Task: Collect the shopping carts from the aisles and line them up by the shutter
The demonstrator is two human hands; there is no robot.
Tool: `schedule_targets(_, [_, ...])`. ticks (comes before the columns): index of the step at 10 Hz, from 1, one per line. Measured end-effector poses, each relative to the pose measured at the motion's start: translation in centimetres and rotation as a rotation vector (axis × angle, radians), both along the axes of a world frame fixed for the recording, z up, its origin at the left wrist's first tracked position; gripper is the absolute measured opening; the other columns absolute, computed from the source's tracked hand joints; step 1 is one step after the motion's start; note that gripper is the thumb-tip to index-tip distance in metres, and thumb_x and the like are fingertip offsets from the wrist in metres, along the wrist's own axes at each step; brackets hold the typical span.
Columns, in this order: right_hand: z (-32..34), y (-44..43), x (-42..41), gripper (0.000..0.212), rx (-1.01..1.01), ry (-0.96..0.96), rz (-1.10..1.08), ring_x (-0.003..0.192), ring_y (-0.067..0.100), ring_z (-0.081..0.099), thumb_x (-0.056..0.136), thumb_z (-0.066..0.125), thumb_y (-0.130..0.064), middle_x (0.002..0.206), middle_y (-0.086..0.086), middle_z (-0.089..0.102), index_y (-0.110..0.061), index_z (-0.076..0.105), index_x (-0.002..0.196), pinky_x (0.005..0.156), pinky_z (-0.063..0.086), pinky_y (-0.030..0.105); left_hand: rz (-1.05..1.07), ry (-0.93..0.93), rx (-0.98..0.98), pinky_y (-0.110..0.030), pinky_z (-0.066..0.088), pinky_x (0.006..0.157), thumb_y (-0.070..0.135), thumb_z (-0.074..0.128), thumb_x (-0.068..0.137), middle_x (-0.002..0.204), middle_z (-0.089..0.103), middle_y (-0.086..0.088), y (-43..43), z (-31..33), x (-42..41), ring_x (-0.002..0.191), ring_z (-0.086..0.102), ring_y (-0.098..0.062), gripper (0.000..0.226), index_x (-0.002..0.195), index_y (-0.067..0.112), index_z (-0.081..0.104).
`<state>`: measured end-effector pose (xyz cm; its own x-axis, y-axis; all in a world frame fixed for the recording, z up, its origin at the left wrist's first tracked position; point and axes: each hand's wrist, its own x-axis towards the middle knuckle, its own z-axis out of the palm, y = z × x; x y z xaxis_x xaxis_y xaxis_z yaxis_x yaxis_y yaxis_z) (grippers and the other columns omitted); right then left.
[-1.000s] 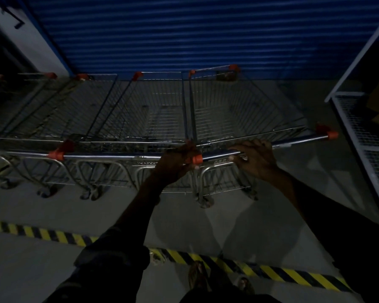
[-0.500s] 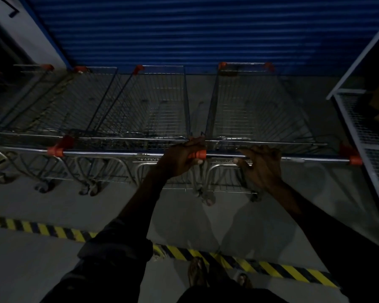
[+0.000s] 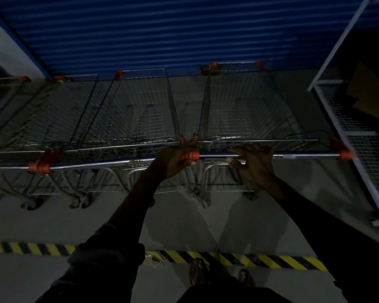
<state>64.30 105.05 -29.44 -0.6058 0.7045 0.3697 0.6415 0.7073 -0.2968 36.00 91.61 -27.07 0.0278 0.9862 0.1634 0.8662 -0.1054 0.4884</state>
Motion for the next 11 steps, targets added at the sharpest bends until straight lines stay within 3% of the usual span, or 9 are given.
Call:
schedule_targets(1, [-0.1,-0.1,0.1,0.049,0.020,0.024,0.005,0.108,0.021,0.063,0.092,0.046,-0.070,0.106,-0.010,0.072,-0.037,0.073,0.116,0.099,0.033,0.048,0.008,-0.011,-0.024,-0.013,0.026,0.116,0.039,0.077,0.088,0.157,0.045,0.001,-0.1,0.1,0.1,0.141,0.038,-0.006,0.061,0.143,0.021,0.058])
schedule_targets(3, [-0.3,-0.5,0.1,0.047,0.000,0.021,-0.014,0.111,0.020,0.061,0.090,0.050,-0.069,0.107,-0.013,0.071,-0.037,0.074,0.115,0.101,0.028,0.045,-0.008,-0.028,-0.055,-0.033,0.036,0.119,0.046,0.071,0.089,0.157,0.045,0.003,-0.3,-0.4,-0.1,0.144,0.041,-0.013,0.063,0.145,0.022,0.056])
schedule_targets(5, [0.3,-1.3,0.0,0.043,0.006,0.002,-0.008,0.112,0.019,0.060,0.090,0.052,-0.066,0.107,-0.013,0.071,-0.037,0.074,0.115,0.099,0.025,0.040,-0.036,-0.031,-0.022,-0.028,0.035,0.117,0.043,0.071,0.091,0.156,0.046,0.001,-1.2,0.1,-0.2,0.141,0.045,-0.014,0.055,0.141,0.023,0.059])
schedule_targets(6, [0.7,-1.1,0.2,0.045,0.002,-0.026,-0.013,0.110,0.022,0.062,0.090,0.049,-0.067,0.106,-0.011,0.071,-0.038,0.073,0.115,0.096,0.028,0.043,-0.015,-0.015,-0.043,-0.033,0.037,0.117,0.040,0.072,0.090,0.157,0.045,0.003,-1.4,0.3,0.4,0.141,0.047,-0.019,0.056,0.142,0.024,0.058])
schedule_targets(8, [0.9,-1.3,0.1,0.059,-0.027,-0.178,-0.001,0.123,0.030,0.054,0.089,0.039,-0.073,0.124,-0.002,0.068,-0.037,0.066,0.128,0.103,0.029,0.053,-0.054,0.033,-0.097,-0.040,0.040,0.115,0.035,0.075,0.091,0.159,0.042,-0.001,-1.6,1.3,0.2,0.140,0.048,-0.027,0.062,0.147,0.019,0.053])
schedule_targets(9, [1.5,-1.8,0.5,0.064,-0.027,-0.245,-0.008,0.131,0.031,0.047,0.086,0.041,-0.073,0.138,-0.001,0.060,-0.039,0.059,0.137,0.105,0.027,0.055,-0.088,0.146,-0.080,-0.044,0.039,0.113,0.031,0.074,0.093,0.160,0.041,-0.005,-1.7,2.5,0.6,0.139,0.048,-0.033,0.062,0.149,0.017,0.051])
schedule_targets(10, [1.6,-4.0,-0.2,0.071,0.003,-0.301,-0.038,0.137,0.032,0.041,0.085,0.044,-0.068,0.148,0.002,0.051,-0.034,0.050,0.147,0.107,0.028,0.057,-0.011,0.359,-0.001,-0.053,0.041,0.107,0.035,0.070,0.094,0.159,0.043,-0.006,-4.1,2.5,1.3,0.135,0.051,-0.038,0.067,0.154,0.022,0.044])
schedule_targets(11, [0.7,-6.3,-0.9,0.073,-0.013,-0.250,-0.066,0.140,0.035,0.039,0.087,0.049,-0.062,0.151,0.007,0.047,-0.029,0.044,0.151,0.109,0.031,0.062,0.091,0.353,0.111,-0.052,0.045,0.102,0.033,0.069,0.091,0.152,0.051,-0.005,-6.6,1.5,1.1,0.129,0.054,-0.036,0.066,0.152,0.024,0.045])
